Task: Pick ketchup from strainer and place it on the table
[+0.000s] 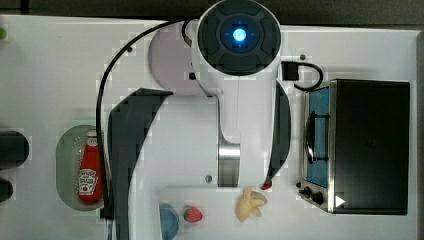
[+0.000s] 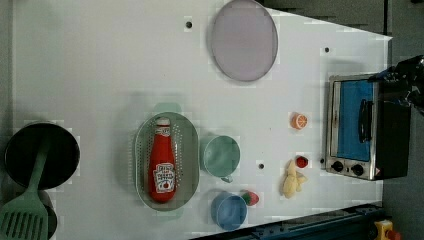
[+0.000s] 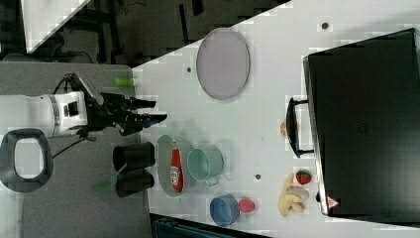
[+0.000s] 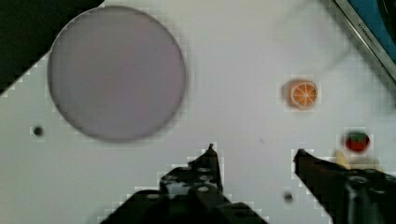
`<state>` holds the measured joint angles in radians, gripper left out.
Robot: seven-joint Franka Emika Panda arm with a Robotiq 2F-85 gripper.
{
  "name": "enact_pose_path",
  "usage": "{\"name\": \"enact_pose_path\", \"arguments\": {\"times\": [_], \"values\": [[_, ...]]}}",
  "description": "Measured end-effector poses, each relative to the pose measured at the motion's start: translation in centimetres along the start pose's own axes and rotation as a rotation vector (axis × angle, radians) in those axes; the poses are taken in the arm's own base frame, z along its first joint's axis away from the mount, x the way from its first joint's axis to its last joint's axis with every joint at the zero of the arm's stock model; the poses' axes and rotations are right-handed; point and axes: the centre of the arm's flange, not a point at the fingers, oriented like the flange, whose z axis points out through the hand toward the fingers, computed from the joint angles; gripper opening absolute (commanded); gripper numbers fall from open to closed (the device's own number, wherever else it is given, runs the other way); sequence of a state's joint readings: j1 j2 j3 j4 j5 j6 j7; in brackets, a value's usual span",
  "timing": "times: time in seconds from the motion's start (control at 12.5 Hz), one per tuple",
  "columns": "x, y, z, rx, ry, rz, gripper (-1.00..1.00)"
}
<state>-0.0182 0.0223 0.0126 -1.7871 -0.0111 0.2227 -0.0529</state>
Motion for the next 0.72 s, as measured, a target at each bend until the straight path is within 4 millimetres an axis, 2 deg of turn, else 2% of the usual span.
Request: {"name": "enact_pose_path", "arguments": {"times": [0.16, 0.24, 0.32, 0.4, 0.56, 0.72], "values": [[-3.5, 4.3, 0.5, -0.063, -0.108, 0.025, 0.81], [-4.6, 6.2, -0.9, -0.063, -0.112, 0.040, 0.99], [-5.1, 7.2, -3.2, -0.035, -0.078, 0.049, 1.00], [-5.4, 7.4, -5.7, 0.002, -0.031, 0.046, 1.00], [-6.9, 5.3, -9.0, 0.059, 0.032, 0.002, 1.00], [-9.6, 1.3, -8.9, 0.064, 0.067, -0.085, 1.00]]}}
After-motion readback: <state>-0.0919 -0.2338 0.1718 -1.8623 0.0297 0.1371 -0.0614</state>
